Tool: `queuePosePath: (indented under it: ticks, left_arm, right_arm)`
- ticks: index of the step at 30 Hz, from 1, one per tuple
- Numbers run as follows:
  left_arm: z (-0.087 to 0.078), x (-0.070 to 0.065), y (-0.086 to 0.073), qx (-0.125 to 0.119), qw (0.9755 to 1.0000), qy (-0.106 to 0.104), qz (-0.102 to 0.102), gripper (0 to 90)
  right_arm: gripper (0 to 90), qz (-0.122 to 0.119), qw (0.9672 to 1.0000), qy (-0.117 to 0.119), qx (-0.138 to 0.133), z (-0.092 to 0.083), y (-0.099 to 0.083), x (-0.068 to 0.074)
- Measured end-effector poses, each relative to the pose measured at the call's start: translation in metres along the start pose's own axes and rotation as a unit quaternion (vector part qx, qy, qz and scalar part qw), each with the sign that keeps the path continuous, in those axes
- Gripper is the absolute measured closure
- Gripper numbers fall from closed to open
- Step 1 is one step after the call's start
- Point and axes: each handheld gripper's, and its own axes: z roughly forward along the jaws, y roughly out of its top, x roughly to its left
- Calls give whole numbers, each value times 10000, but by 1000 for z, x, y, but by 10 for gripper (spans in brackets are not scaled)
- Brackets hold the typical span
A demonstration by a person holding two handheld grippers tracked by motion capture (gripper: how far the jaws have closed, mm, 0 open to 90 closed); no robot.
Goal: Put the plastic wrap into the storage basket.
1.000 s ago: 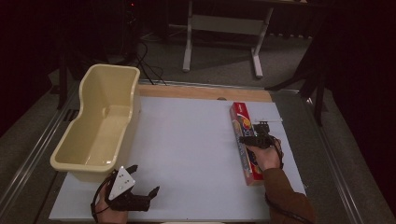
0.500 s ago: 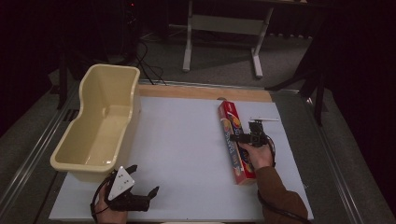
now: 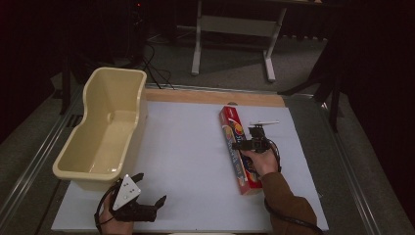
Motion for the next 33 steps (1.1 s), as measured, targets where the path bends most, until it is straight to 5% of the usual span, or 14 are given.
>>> queuePosePath:
  ticks: [10,17,22,28,29,30,33]
  left_arm:
    - [0,0,0,5,10000,-3,-5,7]
    - [0,0,0,-8,10000,4,-14,7]
    - [0,1,0,-3,10000,19,-14,7]
    - [0,0,0,-8,10000,22,-17,7]
    - [-1,1,0,-16,10000,20,-16,7]
    - [-1,1,0,-16,10000,20,-16,7]
    - [-1,1,0,-18,10000,26,-17,7]
  right_arm:
    - [387,-164,9964,-155,819,3,20,4]
    - [389,-120,9925,-19,1215,4,30,-1]
    - [395,225,9938,292,1053,3,28,-8]
    - [396,660,9893,910,932,7,23,-13]
    - [396,800,9845,1226,961,9,21,-12]
    - [396,800,9845,1226,961,9,21,-12]
    - [397,969,9762,1685,962,13,18,-8]
